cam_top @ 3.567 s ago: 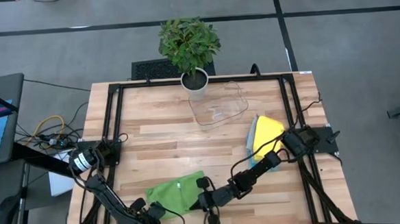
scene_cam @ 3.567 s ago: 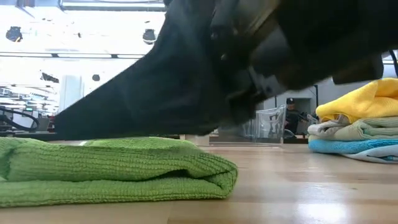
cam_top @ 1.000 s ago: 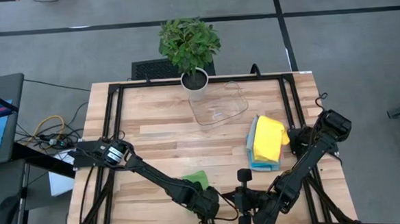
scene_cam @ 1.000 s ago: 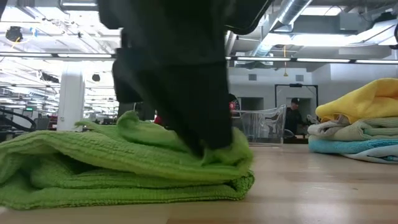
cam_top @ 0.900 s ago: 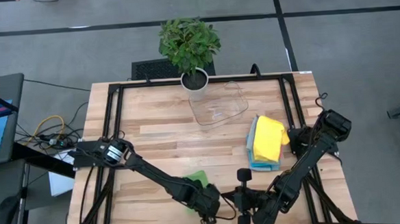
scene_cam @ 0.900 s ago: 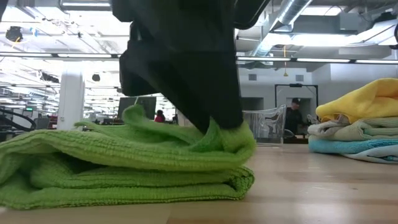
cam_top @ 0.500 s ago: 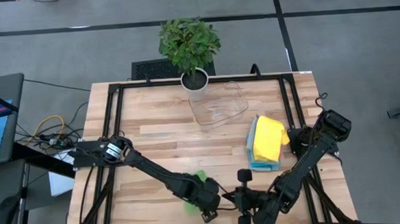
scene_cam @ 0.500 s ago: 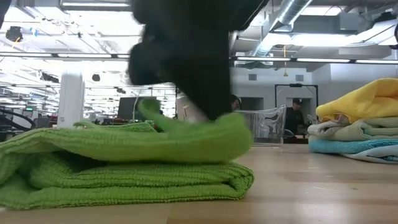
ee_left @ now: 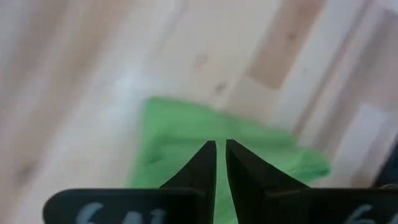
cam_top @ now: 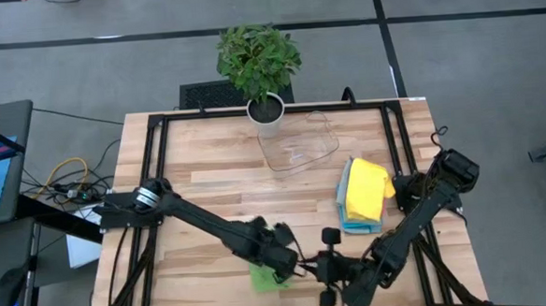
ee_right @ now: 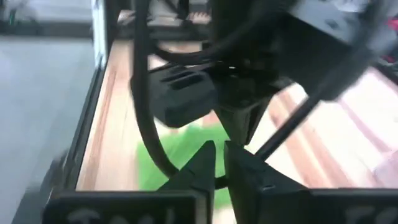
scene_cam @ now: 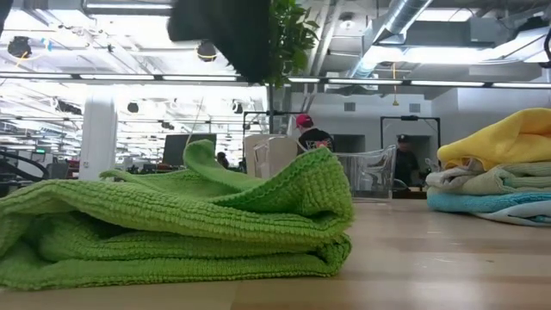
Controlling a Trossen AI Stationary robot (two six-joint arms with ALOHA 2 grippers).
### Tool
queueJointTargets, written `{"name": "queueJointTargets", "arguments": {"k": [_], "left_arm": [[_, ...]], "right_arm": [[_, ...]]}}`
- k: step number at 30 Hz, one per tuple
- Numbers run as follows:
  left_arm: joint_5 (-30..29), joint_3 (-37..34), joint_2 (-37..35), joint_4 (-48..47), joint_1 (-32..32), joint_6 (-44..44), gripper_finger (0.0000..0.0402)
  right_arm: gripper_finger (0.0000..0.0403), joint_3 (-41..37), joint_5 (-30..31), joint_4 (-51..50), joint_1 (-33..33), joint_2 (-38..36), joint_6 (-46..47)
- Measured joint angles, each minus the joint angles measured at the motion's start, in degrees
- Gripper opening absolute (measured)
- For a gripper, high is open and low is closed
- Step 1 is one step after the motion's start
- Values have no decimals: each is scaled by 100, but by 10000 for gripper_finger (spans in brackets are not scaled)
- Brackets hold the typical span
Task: Fold microfiber towels
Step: Fold the green microfiber cloth
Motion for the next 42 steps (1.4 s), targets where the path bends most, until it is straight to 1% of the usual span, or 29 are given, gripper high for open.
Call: {"name": "queueJointTargets", "arguments": {"k": [2,6,8,10,11,12,13,15,16,17,19,21,23,26,28,30,32,35,38,40,42], "left_arm": [[-334,6,-224,-467,-61,-151,23],[-957,13,-376,-1330,-346,-679,18],[-1268,-59,-384,-1598,-605,-1291,16],[-1692,-296,-540,-1822,-974,-2000,16],[-1844,-431,-636,-1885,-1141,-2384,16],[-1888,-597,-859,-1821,-1296,-2742,16],[-1877,-782,-1159,-1783,-1448,-3159,16],[-2050,-1054,-1328,-1845,-1731,-3959,16],[-2105,-1217,-1281,-1629,-1840,-4260,16],[-2175,-1362,-1197,-1439,-1943,-4486,15],[-2181,-1534,-967,-1531,-2076,-4852,15],[-2215,-1644,-1215,-1381,-2175,-5137,15],[-2242,-1632,-1293,-1482,-2256,-5312,15],[-2216,-1667,-1149,-1356,-2315,-5384,15],[-2306,-1614,-1215,-1444,-2317,-5390,15],[-2353,-1579,-1298,-1372,-2318,-5383,15],[-2346,-1620,-1323,-1366,-2323,-5147,15],[-2769,-1553,-1818,-1199,-2324,-4471,15],[-3214,-1423,-2456,-1038,-2322,-3321,15],[-3300,-1425,-2871,-979,-2319,-2616,15],[-3403,-1414,-3363,-988,-2289,-2264,15]], "right_arm": [[68,18,-59,313,-122,1,-60],[109,10,-865,1500,-483,211,-771],[128,-10,-1263,1898,-663,310,-1038],[143,26,-1426,2379,-883,502,-1118],[148,15,-1603,2299,-940,517,-1124],[152,-37,-1658,2201,-1025,620,-1128],[154,29,-1861,2284,-1144,841,-1105],[157,49,-2139,2213,-1283,1093,-1042],[158,83,-2205,2259,-1308,1179,-1041],[158,232,-2297,2353,-1353,1340,-1034],[157,396,-2470,2355,-1413,1637,-948],[157,530,-2602,2044,-1415,1979,-945],[157,745,-2701,2014,-1409,2229,-946],[159,1095,-2652,1907,-1404,2423,-913],[160,1115,-2609,1465,-1410,2482,-852],[159,1166,-2607,1429,-1428,2613,-801],[157,1174,-2530,1342,-1445,2563,-799],[152,1198,-2557,1290,-1452,2519,-815],[149,1173,-2574,1177,-1414,2402,-839],[148,1183,-2475,1169,-1404,2229,-839],[148,1196,-2317,1138,-1397,2109,-844]]}}
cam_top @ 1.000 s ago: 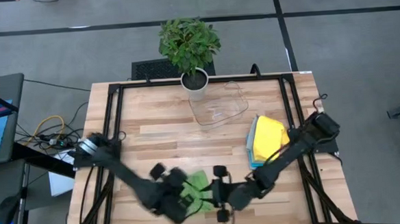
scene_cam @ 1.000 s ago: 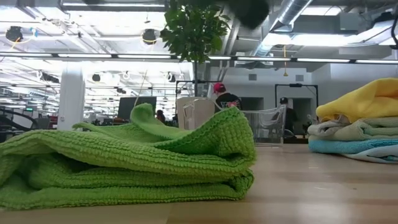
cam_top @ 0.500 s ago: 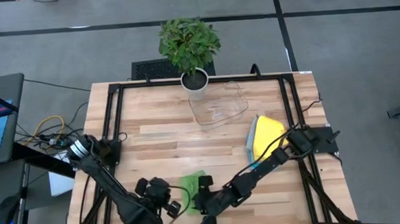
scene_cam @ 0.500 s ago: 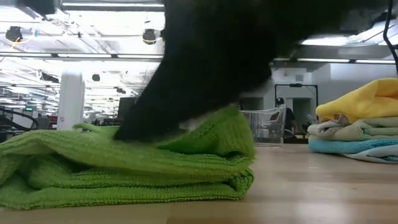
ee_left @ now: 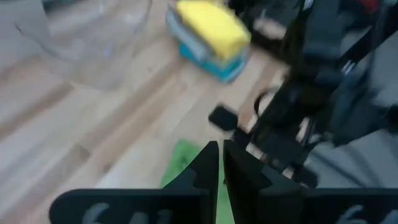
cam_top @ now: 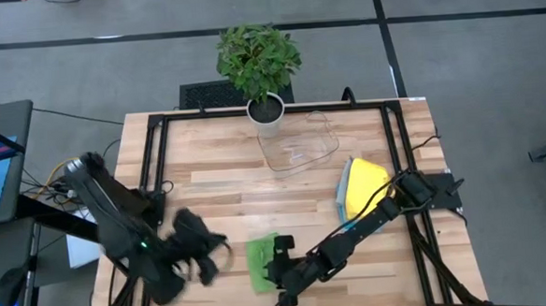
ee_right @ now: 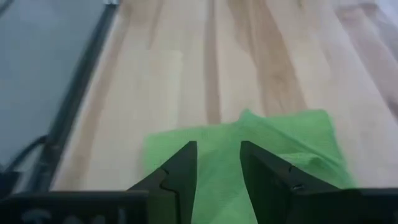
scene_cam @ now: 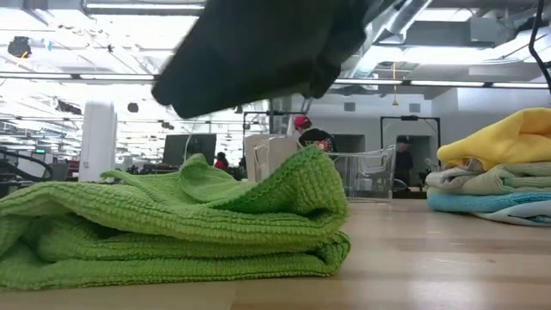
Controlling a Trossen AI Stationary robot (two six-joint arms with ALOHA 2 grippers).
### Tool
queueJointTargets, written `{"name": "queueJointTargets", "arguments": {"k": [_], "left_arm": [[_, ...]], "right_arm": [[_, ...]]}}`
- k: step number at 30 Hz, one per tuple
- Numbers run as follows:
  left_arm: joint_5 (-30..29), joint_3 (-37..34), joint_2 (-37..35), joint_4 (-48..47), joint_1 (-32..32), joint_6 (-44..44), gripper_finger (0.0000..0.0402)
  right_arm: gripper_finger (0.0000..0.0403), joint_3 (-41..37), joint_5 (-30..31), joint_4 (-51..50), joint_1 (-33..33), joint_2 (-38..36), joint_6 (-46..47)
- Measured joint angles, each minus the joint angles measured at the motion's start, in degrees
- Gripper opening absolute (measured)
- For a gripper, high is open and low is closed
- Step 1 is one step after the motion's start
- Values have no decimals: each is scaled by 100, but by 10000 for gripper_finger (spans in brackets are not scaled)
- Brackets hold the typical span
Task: Fold microfiber towels
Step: Fold the green microfiber cloth
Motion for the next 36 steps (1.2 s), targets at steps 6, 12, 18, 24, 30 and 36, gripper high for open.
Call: {"name": "queueJointTargets", "arguments": {"k": [6,12,18,24,30,36], "left_arm": [[-282,-8,-768,-309,13,440,15],[-378,-21,-865,-1180,11,125,15],[-231,-224,-872,-1274,24,98,15],[-195,-249,-878,-1482,24,75,15],[-193,-249,-878,-1585,24,59,15],[-228,-249,-878,-1590,24,-18,15]], "right_arm": [[152,2,65,303,-31,55,-59],[150,-11,211,584,-133,230,-101],[148,-28,147,693,-275,510,52],[145,-4,112,813,-291,654,203],[110,-9,188,491,-379,715,511],[31,-11,172,184,-398,453,492]]}}
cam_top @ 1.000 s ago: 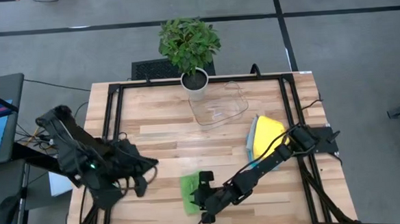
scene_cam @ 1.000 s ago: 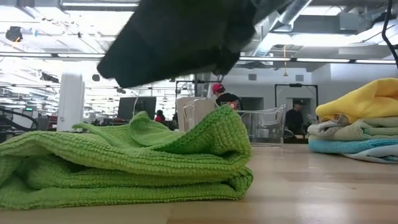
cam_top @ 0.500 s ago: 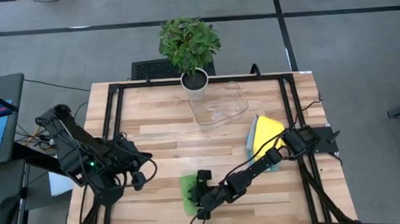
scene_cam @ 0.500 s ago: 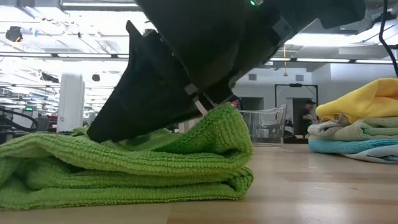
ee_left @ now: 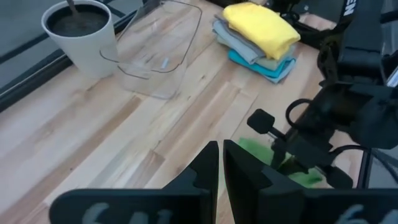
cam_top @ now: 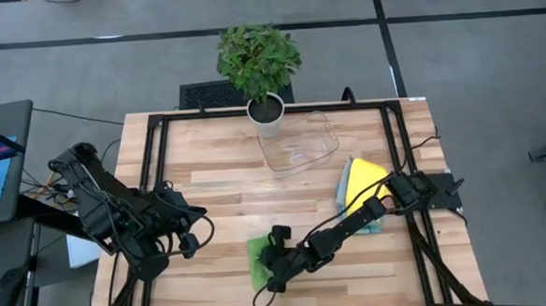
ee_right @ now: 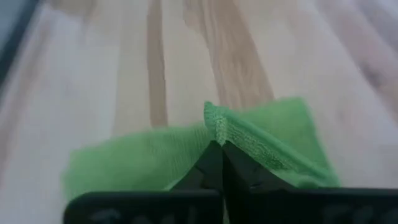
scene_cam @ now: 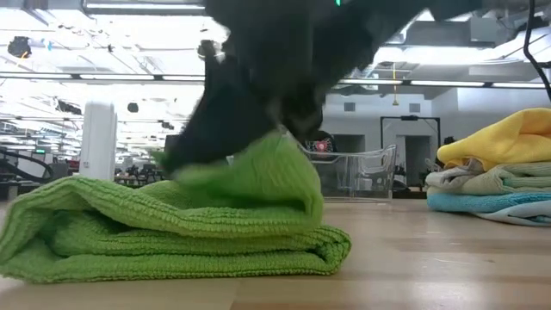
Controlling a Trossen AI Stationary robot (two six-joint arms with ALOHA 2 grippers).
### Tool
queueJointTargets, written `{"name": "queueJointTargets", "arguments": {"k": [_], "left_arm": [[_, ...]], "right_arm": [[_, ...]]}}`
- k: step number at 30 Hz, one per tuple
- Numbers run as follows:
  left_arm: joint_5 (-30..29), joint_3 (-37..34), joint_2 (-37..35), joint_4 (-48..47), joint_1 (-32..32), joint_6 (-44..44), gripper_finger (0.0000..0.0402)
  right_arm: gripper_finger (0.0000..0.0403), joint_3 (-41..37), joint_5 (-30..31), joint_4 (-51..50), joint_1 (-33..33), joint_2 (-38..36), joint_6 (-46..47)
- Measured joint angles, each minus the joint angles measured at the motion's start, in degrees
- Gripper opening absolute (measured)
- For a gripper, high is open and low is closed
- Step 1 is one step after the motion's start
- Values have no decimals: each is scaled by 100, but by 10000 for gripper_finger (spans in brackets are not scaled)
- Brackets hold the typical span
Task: Fold microfiber towels
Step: Fold the green microfiber cloth
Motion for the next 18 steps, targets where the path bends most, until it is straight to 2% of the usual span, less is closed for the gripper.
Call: {"name": "queueJointTargets", "arguments": {"k": [4,10,13,18], "left_arm": [[-174,-56,37,41,-17,-195,15],[-302,-1087,39,929,-55,-908,15],[-316,-1891,44,2179,-77,-1070,15],[-350,-3178,46,4740,-61,-810,15]], "right_arm": [[9,0,7,-181,9,-323,-10],[44,2,181,-861,-4,-521,360],[52,0,174,-1198,-4,-521,512],[54,-2,184,-1466,89,-521,653]]}}
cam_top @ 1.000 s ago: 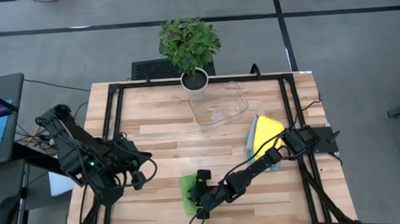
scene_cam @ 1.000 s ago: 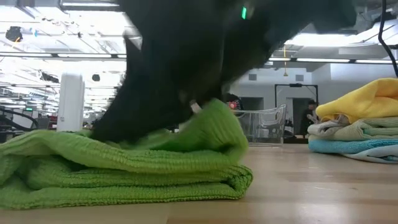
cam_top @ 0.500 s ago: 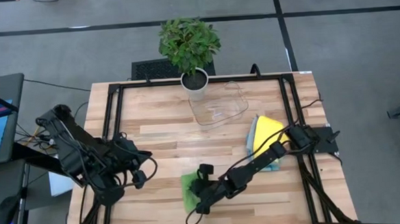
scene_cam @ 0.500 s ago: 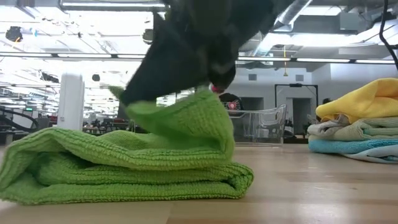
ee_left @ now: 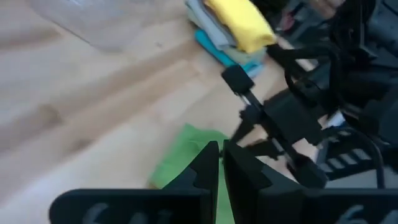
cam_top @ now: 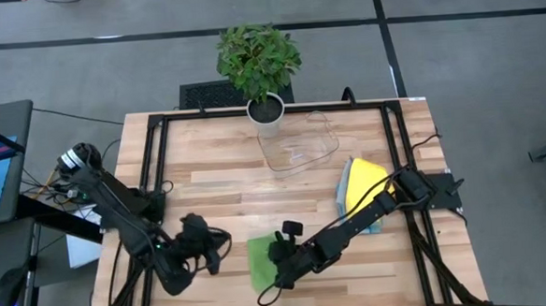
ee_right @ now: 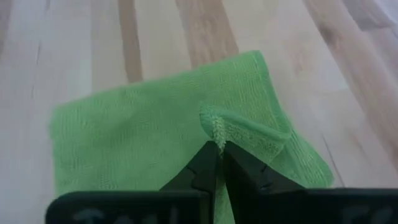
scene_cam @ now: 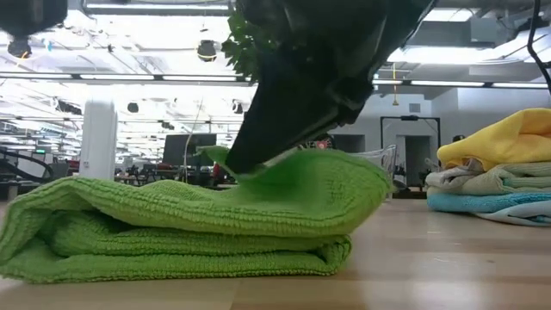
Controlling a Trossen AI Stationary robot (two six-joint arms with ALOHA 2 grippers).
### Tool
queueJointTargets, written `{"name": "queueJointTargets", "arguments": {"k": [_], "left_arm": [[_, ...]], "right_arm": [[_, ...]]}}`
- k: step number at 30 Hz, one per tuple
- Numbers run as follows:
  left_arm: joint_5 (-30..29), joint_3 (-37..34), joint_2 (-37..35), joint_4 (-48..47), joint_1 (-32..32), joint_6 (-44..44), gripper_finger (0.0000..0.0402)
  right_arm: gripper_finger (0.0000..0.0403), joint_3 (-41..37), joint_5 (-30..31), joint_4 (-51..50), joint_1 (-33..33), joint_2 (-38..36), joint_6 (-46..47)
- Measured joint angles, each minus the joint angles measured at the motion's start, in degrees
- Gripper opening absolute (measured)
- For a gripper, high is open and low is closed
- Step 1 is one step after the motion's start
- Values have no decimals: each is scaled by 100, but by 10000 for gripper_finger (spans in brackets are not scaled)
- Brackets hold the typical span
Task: Fold microfiber towels
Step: Fold the green microfiber cloth
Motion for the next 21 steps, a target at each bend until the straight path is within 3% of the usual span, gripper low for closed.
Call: {"name": "queueJointTargets", "arguments": {"k": [3,6,11,15,21], "left_arm": [[157,-640,0,1391,63,270,15],[201,-1037,0,2199,74,365,15],[196,-1223,0,2298,72,-20,15],[241,-1250,0,2239,154,-167,17],[1091,-1250,0,2241,585,24,64]], "right_arm": [[55,2,-17,-108,-2,0,82],[58,2,-32,-549,-12,0,543],[84,0,-26,-1175,-22,0,1006],[127,-8,-148,-1164,-30,-117,1040],[222,2,-197,-1774,-86,-711,1452]]}}
